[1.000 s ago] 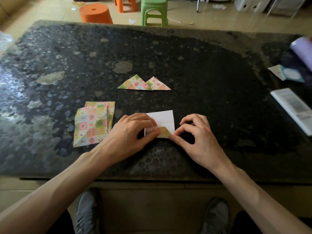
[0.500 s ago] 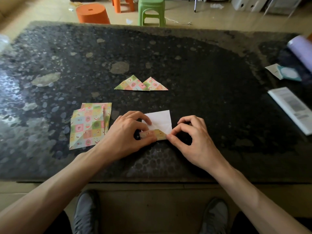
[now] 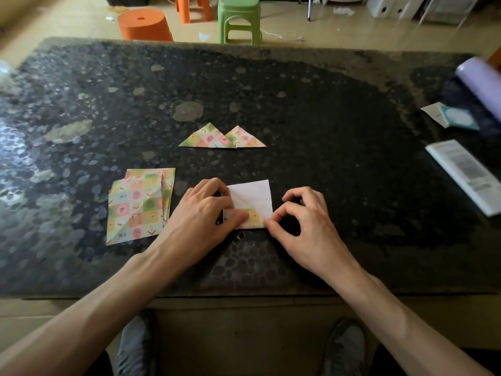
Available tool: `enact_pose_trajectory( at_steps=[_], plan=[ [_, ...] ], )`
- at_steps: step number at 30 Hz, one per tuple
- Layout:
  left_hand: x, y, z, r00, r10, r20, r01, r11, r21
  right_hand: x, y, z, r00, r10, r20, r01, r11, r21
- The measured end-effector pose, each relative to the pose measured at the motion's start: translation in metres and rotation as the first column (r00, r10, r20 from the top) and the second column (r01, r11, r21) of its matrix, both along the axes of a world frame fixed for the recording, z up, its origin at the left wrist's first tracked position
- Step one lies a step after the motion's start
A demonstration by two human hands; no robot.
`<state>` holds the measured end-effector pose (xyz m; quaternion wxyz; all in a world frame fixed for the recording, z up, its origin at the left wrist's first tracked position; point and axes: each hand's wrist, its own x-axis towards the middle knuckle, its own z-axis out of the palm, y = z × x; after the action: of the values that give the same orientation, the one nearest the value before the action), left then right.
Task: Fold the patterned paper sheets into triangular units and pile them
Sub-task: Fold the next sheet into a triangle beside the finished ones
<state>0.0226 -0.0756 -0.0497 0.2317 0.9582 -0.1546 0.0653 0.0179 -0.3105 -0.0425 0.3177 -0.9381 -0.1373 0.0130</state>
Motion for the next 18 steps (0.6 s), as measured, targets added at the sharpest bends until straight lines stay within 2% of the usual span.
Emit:
enact_pose_trajectory(
  at_steps=[8, 18],
  plan=[
    [-0.0028, 0.0016, -0.0007, 0.997, 0.073, 0.029, -0.075, 0.995, 0.06, 0.0001, 0.0061, -0.0053, 1.0, -0.023, 0.016, 0.024, 0.999, -0.032],
    [-0.0043, -0.0012, -0.001, 0.987, 0.148, 0.06, -0.151, 0.988, 0.038, 0.0014, 0.0075, -0.007, 0.998, -0.052, 0.03, 0.053, 0.998, -0.042]
  ],
)
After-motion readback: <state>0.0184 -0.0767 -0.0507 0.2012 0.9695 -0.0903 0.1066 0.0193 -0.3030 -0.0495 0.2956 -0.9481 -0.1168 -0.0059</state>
